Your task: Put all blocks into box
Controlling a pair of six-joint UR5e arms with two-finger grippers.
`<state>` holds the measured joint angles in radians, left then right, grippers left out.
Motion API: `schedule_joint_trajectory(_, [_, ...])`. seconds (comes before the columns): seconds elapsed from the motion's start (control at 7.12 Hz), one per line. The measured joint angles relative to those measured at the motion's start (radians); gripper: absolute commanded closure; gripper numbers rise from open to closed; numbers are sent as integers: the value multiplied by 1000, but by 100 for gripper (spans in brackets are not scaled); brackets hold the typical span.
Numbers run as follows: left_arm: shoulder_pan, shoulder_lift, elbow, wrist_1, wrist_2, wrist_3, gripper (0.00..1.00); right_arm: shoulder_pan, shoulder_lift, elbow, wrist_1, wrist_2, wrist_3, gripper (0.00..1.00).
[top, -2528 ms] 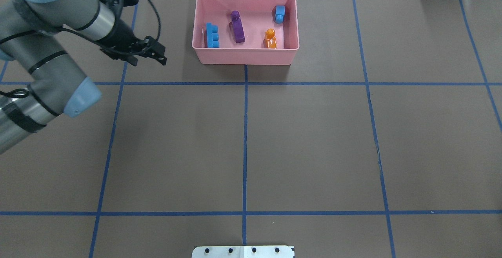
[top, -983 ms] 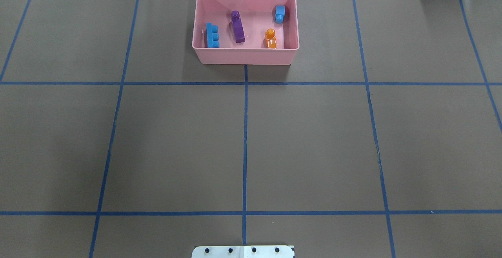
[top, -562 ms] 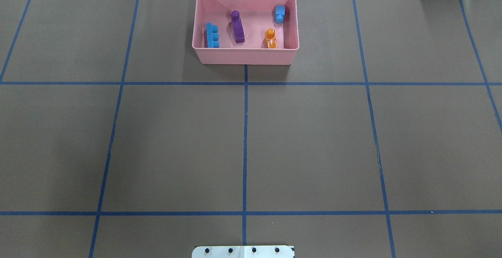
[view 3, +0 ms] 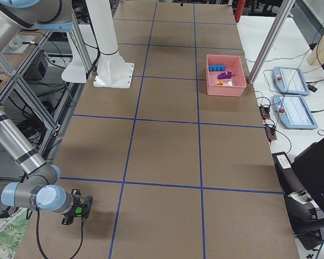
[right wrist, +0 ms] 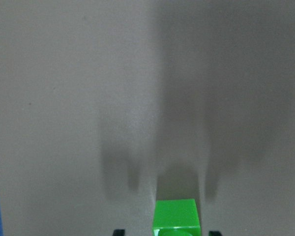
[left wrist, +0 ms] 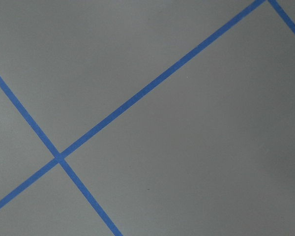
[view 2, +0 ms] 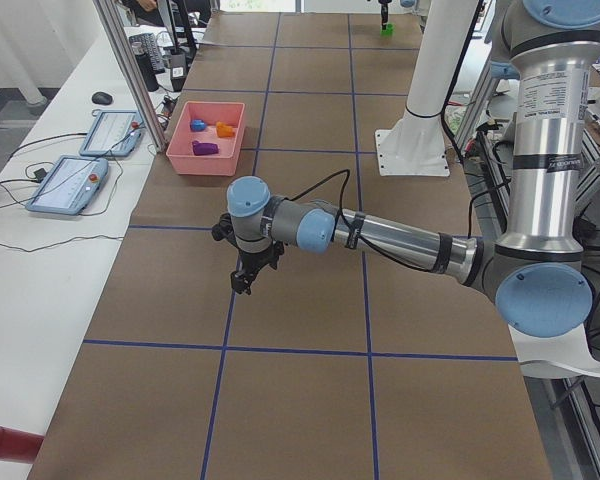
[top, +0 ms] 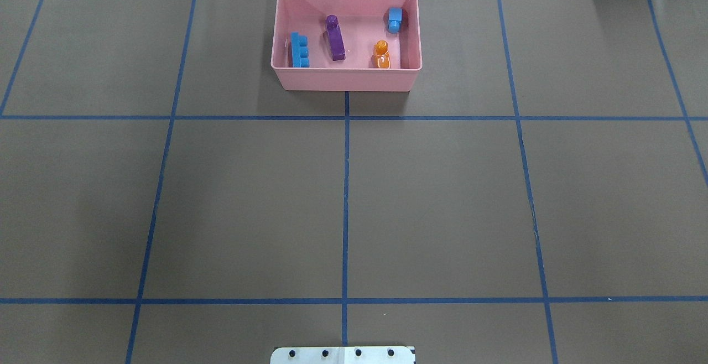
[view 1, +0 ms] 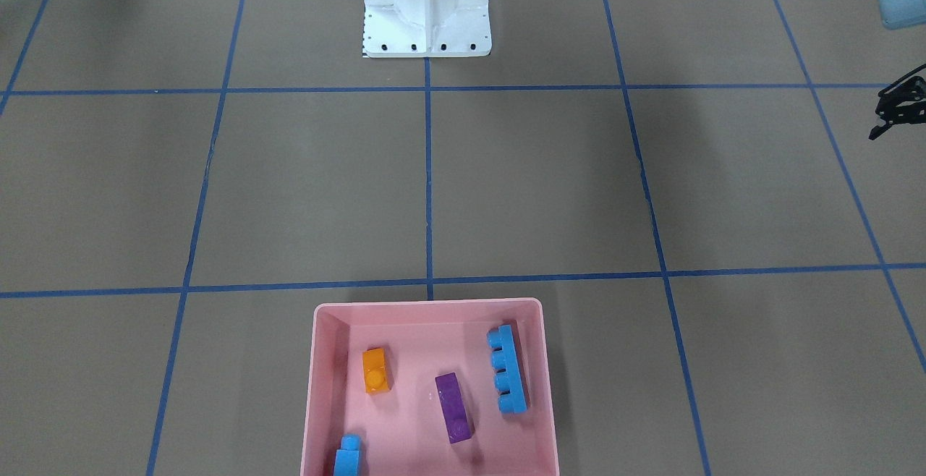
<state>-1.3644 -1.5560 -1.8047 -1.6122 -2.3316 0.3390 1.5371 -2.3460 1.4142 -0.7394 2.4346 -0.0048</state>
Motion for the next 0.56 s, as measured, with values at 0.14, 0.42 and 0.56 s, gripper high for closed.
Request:
schedule_joint_trajectory(0.14, [0,0,-1,0,0,0,0,0,0,-3,0,0,-2,52])
schedule_joint_trajectory(0.42, [-1,1,-9,2,0,-2,0,0,0,-5,0,-1,-4,74])
schedule_joint_trajectory(0.56, [-1,1,-16,4,0,-3,0,0,0,-6,0,-2,-4,99])
